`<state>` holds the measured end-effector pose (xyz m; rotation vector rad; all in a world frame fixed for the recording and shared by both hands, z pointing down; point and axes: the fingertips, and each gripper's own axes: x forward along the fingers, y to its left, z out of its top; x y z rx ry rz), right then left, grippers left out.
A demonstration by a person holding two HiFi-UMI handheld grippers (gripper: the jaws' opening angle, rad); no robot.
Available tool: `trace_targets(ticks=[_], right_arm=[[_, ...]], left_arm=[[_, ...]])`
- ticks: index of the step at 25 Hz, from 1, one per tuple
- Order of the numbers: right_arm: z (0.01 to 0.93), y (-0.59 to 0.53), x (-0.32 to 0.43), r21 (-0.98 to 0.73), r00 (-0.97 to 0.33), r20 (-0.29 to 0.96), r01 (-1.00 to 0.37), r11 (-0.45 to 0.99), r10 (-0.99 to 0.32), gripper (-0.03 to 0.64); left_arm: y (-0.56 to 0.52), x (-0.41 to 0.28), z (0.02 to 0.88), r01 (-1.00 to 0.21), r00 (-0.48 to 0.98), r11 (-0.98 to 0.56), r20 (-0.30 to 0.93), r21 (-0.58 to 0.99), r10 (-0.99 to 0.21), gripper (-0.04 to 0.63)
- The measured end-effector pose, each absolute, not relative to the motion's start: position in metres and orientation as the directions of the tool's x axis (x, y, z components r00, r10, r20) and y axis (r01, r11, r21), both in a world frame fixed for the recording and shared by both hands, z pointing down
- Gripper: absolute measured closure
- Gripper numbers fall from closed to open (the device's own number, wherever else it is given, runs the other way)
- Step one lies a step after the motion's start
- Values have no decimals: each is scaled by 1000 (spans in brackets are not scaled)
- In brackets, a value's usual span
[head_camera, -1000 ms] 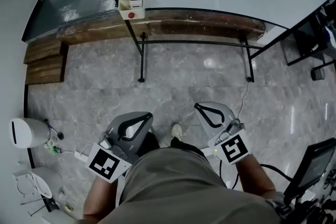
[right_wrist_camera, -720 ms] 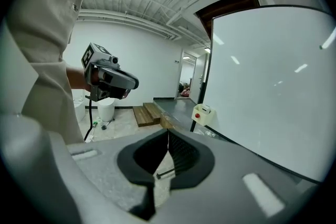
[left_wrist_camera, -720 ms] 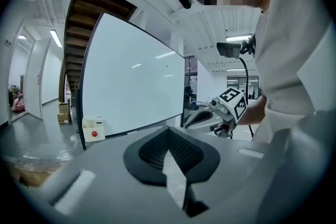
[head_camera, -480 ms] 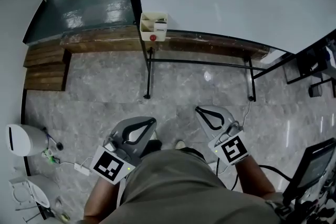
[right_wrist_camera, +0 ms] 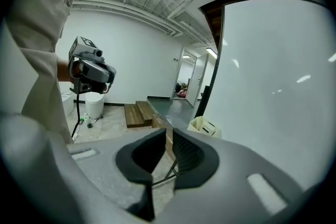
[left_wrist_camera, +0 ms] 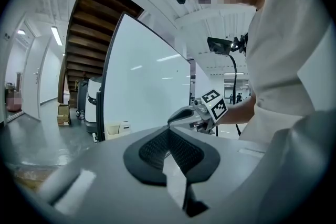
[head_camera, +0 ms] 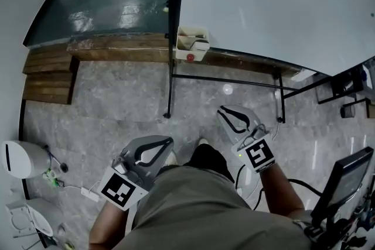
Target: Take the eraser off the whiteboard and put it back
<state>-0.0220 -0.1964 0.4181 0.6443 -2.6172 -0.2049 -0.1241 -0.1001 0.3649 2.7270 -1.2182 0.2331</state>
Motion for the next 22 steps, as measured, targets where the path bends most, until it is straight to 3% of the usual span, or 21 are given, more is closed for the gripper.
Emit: trace_targets(ticks=[10, 22], right_arm=[[417, -316, -55, 316, -840, 396, -254, 914, -370, 520], [460, -403, -93, 325, -877, 437, -55, 944, -201, 453]], left_arm=[[-157, -155, 356, -875, 483, -477, 193, 81, -854, 591], [-221, -143, 352, -935, 355, -351, 212, 60, -910, 591]])
